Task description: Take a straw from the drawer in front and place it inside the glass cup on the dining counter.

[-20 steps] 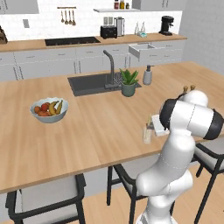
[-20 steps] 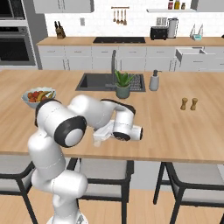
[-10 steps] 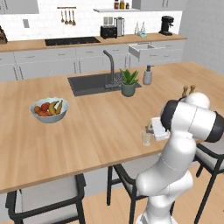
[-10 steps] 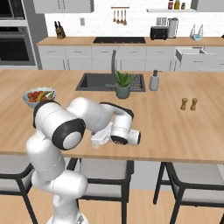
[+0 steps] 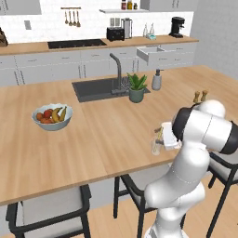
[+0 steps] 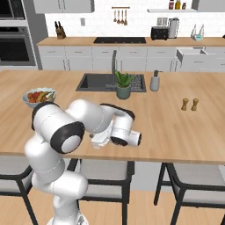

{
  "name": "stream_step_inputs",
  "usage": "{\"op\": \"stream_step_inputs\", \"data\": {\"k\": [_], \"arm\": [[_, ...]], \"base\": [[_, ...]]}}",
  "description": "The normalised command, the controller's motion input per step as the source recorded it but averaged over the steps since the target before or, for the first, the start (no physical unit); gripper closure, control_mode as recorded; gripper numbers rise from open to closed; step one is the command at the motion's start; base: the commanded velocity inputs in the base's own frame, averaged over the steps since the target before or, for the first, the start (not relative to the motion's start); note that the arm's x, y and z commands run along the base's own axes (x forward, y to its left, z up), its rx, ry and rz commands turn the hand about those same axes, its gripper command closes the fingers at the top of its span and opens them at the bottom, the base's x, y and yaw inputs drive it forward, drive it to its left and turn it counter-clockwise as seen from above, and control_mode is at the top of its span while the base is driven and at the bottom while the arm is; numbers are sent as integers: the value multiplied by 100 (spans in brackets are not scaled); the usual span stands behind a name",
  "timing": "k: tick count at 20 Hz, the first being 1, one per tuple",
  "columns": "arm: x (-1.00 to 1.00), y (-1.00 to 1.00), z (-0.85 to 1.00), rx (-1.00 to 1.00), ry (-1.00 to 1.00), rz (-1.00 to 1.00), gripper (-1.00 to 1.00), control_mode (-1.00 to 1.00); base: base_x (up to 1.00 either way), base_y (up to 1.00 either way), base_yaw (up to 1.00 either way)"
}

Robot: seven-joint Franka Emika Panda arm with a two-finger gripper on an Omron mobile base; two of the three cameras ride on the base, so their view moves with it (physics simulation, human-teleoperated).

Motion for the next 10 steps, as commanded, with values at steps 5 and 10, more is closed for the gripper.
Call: {"op": "stream_step_inputs", "data": {"k": [5,10], "arm": [[0,0,92,0,-19,-2,-100,-100],[7,0,100,0,-17,-4,-100,-100]], "base": [[0,0,0],[0,0,0]]}}
